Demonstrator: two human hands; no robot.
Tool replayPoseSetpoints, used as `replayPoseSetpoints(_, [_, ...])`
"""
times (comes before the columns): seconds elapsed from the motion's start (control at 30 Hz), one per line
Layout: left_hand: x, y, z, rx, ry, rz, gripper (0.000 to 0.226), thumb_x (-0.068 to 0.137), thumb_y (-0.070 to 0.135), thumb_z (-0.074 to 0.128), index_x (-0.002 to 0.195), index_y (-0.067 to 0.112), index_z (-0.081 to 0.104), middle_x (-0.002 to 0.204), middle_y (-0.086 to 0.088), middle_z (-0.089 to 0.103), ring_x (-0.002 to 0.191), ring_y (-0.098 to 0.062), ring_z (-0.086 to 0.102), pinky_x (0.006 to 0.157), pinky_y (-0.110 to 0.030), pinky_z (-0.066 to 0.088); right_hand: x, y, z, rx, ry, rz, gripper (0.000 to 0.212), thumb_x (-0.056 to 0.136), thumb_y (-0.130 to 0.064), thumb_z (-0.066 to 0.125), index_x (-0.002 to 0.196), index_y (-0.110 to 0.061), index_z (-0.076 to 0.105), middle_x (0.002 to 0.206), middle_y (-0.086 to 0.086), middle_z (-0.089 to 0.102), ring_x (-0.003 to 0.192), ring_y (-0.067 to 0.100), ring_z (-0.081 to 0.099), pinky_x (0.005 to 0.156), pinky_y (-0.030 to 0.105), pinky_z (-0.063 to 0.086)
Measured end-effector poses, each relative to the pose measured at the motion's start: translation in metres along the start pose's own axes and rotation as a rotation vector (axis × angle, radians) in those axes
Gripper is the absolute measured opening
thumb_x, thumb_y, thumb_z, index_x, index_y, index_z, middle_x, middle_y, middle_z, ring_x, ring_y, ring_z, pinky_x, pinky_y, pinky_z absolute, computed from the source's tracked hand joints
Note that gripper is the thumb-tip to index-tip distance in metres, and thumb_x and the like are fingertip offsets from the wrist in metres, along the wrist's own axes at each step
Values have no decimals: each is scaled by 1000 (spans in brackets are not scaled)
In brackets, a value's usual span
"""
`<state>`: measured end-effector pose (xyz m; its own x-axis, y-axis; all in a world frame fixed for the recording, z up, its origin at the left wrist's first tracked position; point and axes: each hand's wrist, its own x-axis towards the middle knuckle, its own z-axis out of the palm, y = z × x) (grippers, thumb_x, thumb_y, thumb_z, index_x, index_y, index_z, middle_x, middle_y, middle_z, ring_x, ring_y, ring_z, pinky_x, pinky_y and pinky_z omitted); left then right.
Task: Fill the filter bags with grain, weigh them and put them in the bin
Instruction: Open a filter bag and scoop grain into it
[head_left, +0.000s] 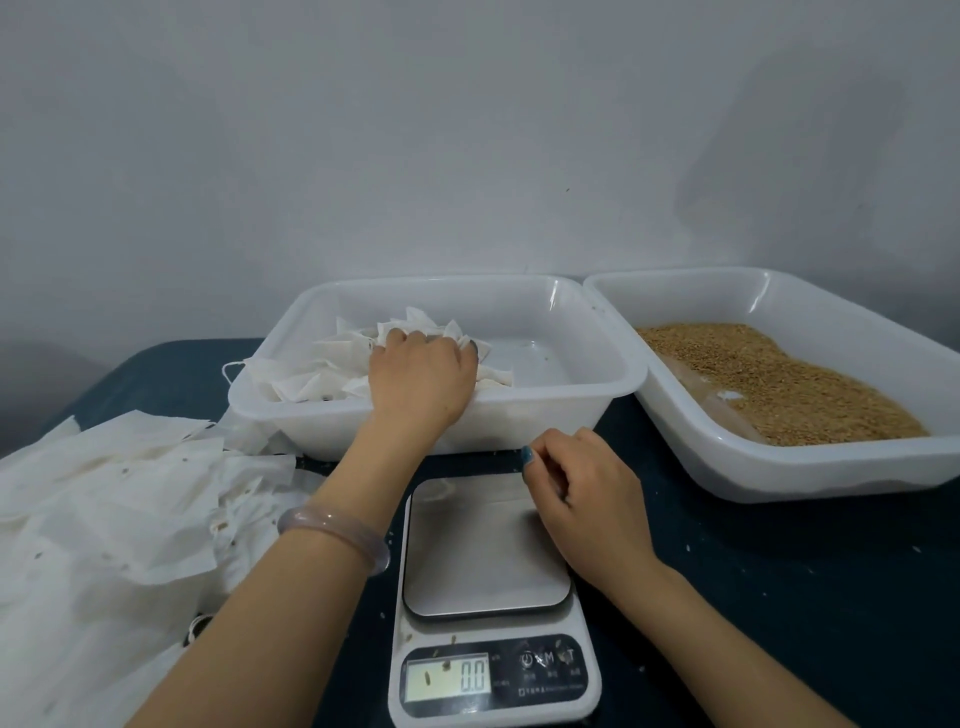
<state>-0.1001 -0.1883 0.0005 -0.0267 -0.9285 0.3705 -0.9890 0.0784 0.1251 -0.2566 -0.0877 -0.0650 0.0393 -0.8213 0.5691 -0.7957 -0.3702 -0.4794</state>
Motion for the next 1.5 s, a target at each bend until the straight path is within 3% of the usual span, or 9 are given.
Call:
replayPoseSetpoints(0.2, [-36, -10, -12, -50, 244, 56, 37, 102, 36, 38, 124, 18, 63, 121, -6, 59, 116, -27, 46, 90, -35, 33, -2, 0, -1, 6, 6, -9, 26, 90, -43, 38, 70, -29, 49, 59, -11, 39, 69, 9, 46, 48, 17, 27])
replayPoseSetpoints(0.33, [-61, -27, -31, -136, 356, 17, 23, 92, 25, 57, 110, 10, 60, 107, -11, 59, 101, -31, 51, 81, -37, 35, -2, 1, 1, -5, -1, -6, 23, 93, -34, 48, 71, -30, 49, 60, -12, 40, 64, 6, 45, 50, 15, 23])
replayPoseSetpoints(0.53, [-82, -99, -53, -7, 243, -379, 27, 83, 6, 59, 108, -4, 58, 109, -29, 54, 104, -42, 47, 85, -51, 37, -2, 1, 2, -3, 5, 2, 23, 93, -27, 52, 70, -24, 51, 59, -10, 41, 65, 8, 45, 49, 18, 27])
replayPoseSetpoints(0.67, [-100, -124, -40, 48, 51, -567, 41, 90, 9, 52, 125, -14, 51, 126, -35, 47, 115, -46, 44, 93, -51, 36, -3, 0, 1, 2, 12, 11, 23, 92, -25, 56, 70, -27, 49, 59, -12, 39, 64, 7, 45, 50, 15, 26])
replayPoseSetpoints(0.77, [-109, -127, -26, 148, -92, -527, 47, 98, 27, 45, 137, 1, 47, 143, -21, 44, 132, -38, 37, 104, -43, 31, -2, 1, 0, 5, 15, 20, 25, 92, -23, 58, 70, -28, 47, 59, -12, 37, 63, 8, 44, 50, 16, 25])
replayPoseSetpoints(0.83, [-110, -129, -24, 175, -96, -491, 46, 99, 32, 41, 141, 13, 48, 148, -14, 44, 136, -34, 34, 106, -40, 29, -2, 1, -1, 4, 17, 22, 25, 91, -22, 58, 70, -28, 46, 58, -11, 38, 64, 8, 44, 50, 17, 26])
replayPoseSetpoints(1.07, [-112, -133, -24, 281, -103, -401, 45, 95, 58, 45, 130, 33, 60, 137, -3, 56, 127, -29, 41, 95, -38, 31, -1, 2, -2, 9, 22, 14, 22, 92, -24, 55, 71, -28, 48, 59, -12, 38, 66, 9, 45, 50, 17, 24])
replayPoseSetpoints(1.3, [-114, -135, -28, 148, 99, -368, 19, 94, 27, 60, 96, 20, 78, 104, -10, 72, 105, -38, 55, 82, -42, 38, -1, 2, -2, 8, 19, 20, 19, 90, -34, 46, 72, -29, 48, 60, -12, 40, 65, 9, 46, 51, 16, 24])
replayPoseSetpoints(1.5, [-113, -132, -29, 115, 269, -352, 10, 92, 18, 65, 92, 10, 72, 94, -17, 71, 97, -42, 58, 74, -46, 40, -1, 4, -1, 2, 11, 21, 20, 92, -31, 50, 72, -29, 48, 61, -11, 40, 66, 9, 45, 51, 17, 24])
